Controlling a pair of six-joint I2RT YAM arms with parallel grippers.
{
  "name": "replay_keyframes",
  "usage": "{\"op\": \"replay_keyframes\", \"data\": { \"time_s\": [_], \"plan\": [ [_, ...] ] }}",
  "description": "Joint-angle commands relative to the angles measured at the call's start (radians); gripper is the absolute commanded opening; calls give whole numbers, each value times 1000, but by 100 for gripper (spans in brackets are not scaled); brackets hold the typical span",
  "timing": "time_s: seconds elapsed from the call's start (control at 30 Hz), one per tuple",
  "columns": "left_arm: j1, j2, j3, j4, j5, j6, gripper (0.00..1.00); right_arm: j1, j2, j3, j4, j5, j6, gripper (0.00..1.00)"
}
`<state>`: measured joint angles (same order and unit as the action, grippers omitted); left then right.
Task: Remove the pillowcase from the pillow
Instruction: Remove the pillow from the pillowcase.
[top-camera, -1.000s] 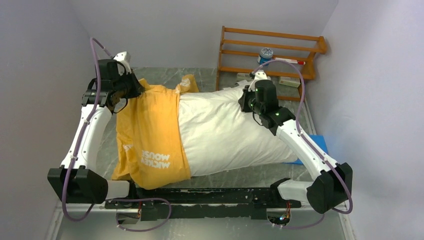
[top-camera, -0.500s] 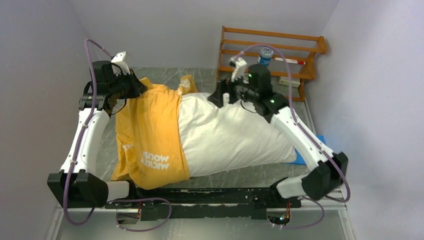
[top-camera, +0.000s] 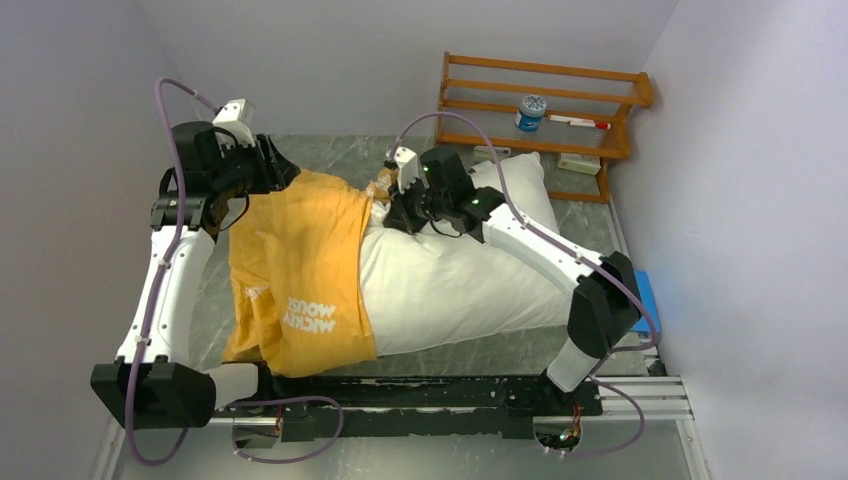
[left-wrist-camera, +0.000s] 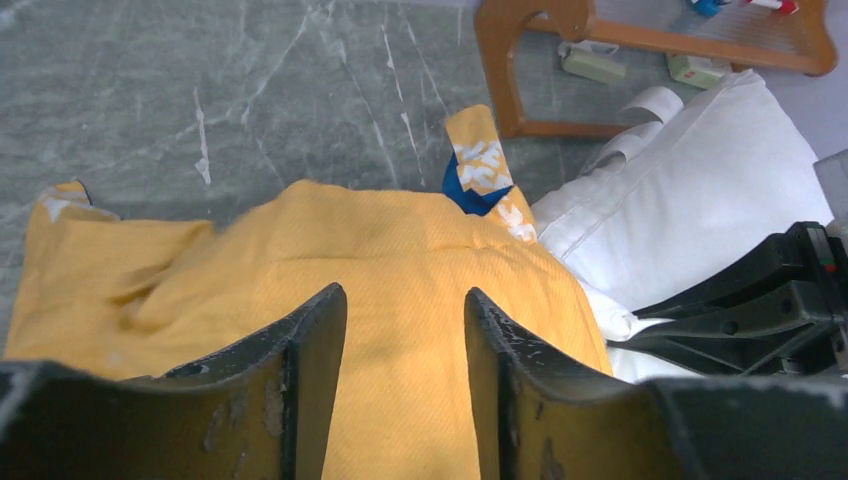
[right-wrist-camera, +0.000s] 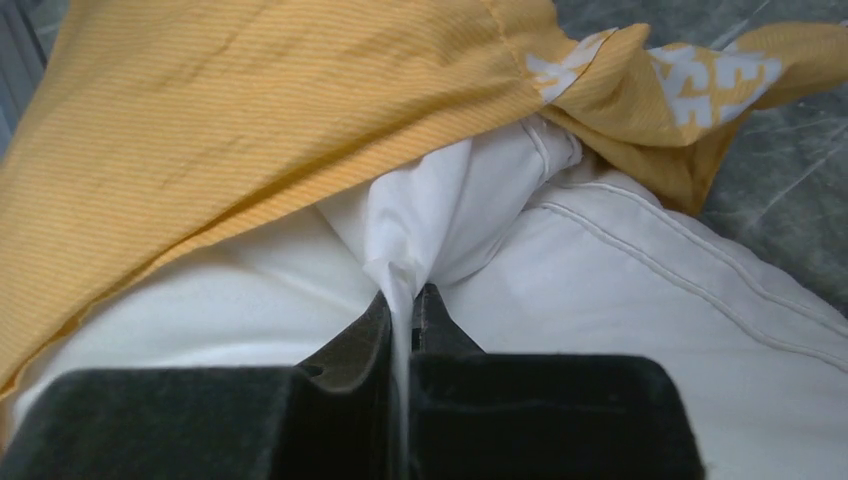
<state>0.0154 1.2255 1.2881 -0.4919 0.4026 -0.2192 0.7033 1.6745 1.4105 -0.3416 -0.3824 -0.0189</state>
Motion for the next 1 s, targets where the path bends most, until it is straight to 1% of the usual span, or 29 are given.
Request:
{"op": "replay_keyframes", "data": {
  "time_s": [0.0,0.03,0.1,0.2,0.23,0.3,0.43,0.5,0.57,0.63,0.67,0.8,0.83,0.9,0.93,0.97],
  "plan": [
    [8,-41,3,38,-11,34,52,-9,-102,-73,4,62,31,0],
    [8,-38,2,26,-10,39,53,-8,-111,-83,9,70,46,0],
    [7,-20,5,-10,-35,55,60,-8,-122,-103,18,74,55,0],
    [7,7,-12,-18,-118,55,81,-8,-116,-110,-1,67,61,0],
    [8,19,-16,-16,-138,47,84,-7,-112,-110,-8,62,64,0],
    [11,45,-4,-31,-132,30,85,-7,-104,-114,-15,56,73,0],
    [16,86,-20,-3,-122,-4,89,-5,-113,-136,-3,47,86,0],
    [34,116,-24,8,-62,-21,86,-5,-121,-146,4,38,93,0],
    [41,131,-34,52,-5,-48,86,-6,-126,-153,9,35,95,0],
    [41,141,-43,93,-1,-76,85,-5,-128,-155,6,41,96,0],
    [41,154,-41,95,-2,-78,84,-5,-128,-155,5,44,98,0],
    [42,228,-17,49,45,-42,62,-6,-131,-155,6,49,103,0],
    [42,230,-24,56,51,-41,52,-6,-132,-155,5,52,104,0],
    [43,203,-59,101,39,-61,39,-5,-131,-155,4,57,107,0],
    [44,185,-82,137,18,-75,25,-6,-129,-154,1,60,108,0],
    [43,164,-105,174,-7,-93,19,-5,-128,-153,-2,62,108,0]
  ]
}}
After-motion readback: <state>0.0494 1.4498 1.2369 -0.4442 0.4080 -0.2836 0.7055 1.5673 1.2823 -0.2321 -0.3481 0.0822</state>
